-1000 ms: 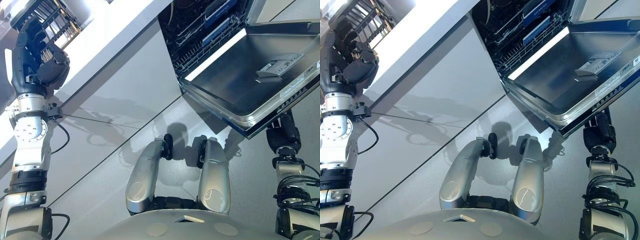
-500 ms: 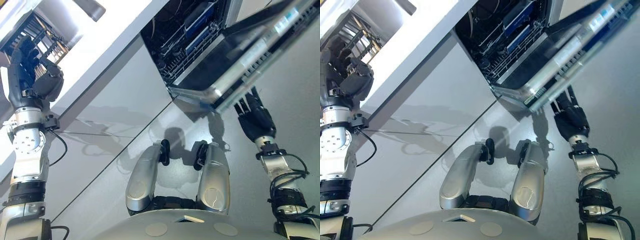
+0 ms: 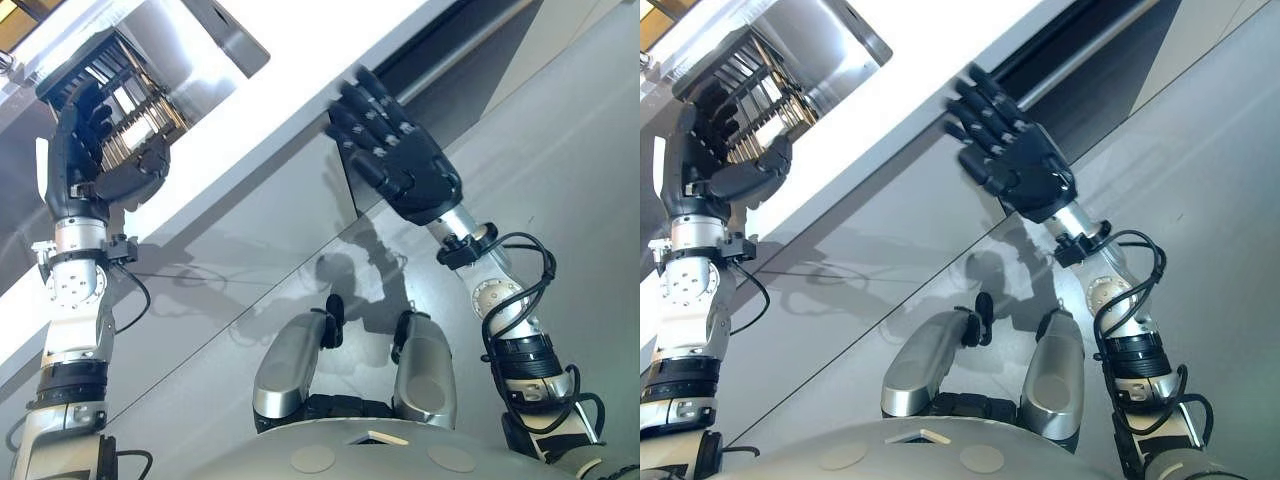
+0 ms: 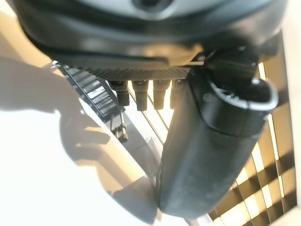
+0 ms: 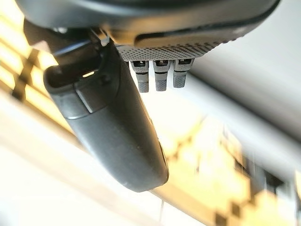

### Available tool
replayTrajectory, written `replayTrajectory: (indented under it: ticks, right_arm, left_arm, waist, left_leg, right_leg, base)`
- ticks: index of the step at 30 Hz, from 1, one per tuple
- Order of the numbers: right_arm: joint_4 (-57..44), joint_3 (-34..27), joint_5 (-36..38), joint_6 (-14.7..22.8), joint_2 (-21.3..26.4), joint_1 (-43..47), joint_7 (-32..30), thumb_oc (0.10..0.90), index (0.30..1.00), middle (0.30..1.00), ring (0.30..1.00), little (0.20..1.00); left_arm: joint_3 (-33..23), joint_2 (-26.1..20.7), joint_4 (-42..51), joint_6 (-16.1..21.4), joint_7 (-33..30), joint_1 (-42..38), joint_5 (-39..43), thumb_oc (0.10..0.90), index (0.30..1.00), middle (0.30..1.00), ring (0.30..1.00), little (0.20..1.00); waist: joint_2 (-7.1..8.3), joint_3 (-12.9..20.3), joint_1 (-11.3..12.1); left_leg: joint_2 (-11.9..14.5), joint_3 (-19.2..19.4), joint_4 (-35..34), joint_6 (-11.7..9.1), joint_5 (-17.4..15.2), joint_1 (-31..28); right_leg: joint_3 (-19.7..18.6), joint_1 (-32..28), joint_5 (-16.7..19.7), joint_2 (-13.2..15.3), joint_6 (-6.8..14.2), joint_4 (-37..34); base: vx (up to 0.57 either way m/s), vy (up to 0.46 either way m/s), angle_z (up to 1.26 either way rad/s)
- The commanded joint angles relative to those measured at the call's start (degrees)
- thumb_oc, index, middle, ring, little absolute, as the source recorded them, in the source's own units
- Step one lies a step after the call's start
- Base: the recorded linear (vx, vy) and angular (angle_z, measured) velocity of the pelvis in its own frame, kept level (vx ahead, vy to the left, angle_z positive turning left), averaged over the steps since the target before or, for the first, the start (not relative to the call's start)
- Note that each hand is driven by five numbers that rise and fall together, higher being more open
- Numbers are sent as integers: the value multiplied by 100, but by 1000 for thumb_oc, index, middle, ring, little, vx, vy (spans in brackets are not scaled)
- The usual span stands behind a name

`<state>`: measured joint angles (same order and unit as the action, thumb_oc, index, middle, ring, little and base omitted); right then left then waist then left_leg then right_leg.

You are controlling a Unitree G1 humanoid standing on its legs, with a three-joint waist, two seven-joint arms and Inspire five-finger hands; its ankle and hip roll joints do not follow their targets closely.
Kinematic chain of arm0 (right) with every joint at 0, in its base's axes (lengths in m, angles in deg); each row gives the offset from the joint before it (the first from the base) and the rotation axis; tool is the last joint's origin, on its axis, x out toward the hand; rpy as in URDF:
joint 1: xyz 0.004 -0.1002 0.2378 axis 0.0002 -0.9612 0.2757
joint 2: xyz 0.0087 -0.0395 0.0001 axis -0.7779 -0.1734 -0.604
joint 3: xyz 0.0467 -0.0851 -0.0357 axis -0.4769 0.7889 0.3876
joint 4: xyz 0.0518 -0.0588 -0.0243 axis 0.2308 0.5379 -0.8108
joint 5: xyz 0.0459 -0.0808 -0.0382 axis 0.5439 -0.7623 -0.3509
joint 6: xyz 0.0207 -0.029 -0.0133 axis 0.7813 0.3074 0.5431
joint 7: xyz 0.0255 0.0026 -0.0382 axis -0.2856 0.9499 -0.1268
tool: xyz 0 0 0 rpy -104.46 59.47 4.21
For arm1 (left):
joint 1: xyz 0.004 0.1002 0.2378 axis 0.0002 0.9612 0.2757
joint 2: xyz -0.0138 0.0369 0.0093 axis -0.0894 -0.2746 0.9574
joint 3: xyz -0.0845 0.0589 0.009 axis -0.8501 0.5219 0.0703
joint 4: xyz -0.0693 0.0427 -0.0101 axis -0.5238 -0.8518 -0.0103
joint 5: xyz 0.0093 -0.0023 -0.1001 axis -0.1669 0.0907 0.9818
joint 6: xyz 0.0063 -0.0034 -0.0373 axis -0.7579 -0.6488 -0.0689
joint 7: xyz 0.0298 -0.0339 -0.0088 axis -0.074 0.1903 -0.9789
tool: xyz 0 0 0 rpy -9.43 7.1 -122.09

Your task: Pick up plates and place into dishwasher.

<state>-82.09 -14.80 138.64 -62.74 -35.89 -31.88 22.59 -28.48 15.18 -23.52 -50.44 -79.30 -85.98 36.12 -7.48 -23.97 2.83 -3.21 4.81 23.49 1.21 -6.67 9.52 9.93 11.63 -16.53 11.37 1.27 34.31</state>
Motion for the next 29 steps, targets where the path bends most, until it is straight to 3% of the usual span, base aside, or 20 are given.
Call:
replayTrajectory:
  ticks: [1,6,9,19,23,29]
  right_arm:
    - [129,-200,-725,624,-294,-631,9,800,900,900,900,900]
    - [1570,-293,-2586,1585,-202,-1545,-250,800,900,900,900,900]
    - [2483,-183,-3508,1867,-100,-1683,-591,800,900,900,900,900]
    - [5039,460,-5308,1909,-265,-1250,-1472,800,900,900,900,900]
    - [5550,620,-5710,1549,-276,-1127,-1641,800,900,900,900,900]
    - [6109,760,-5903,1353,-260,-1077,-1612,800,900,900,900,900]
  left_arm:
    - [-590,-98,271,652,-216,571,-138,800,900,900,900,900]
    - [-750,187,369,866,-174,859,-187,800,900,900,900,900]
    - [-702,347,398,788,-66,771,-134,800,900,900,900,900]
    - [-239,710,173,167,257,-42,669,800,900,900,900,900]
    - [-130,797,149,109,235,-158,629,800,900,900,900,900]
    - [-111,755,66,12,244,-236,615,800,900,900,900,900]
  waist:
    - [198,717,-135]
    - [397,979,-248]
    - [470,1174,-247]
    - [566,1572,-121]
    - [563,1654,-72]
    - [602,1758,-14]
  left_leg:
    - [-324,164,-532,321,-99,-319]
    - [-295,58,-1253,236,87,-670]
    - [-263,16,-1678,154,208,-889]
    - [-116,61,-2534,-1,387,-1465]
    - [-53,69,-2709,-28,447,-1581]
    - [-12,73,-2688,-46,404,-1663]
  right_leg:
    - [-63,93,832,-368,187,-861]
    - [-66,-370,1014,-559,257,-1761]
    - [-28,-714,1139,-690,262,-2318]
    - [164,-1489,1439,-888,308,-3389]
    - [197,-1604,1409,-938,301,-3432]
    - [269,-1727,1333,-979,268,-3437]
  base:
    - [-59,-39,3]
    - [-69,-50,-1]
    - [-75,-51,4]
    - [-108,-46,5]
    - [-59,-37,3]
    - [-31,-28,6]
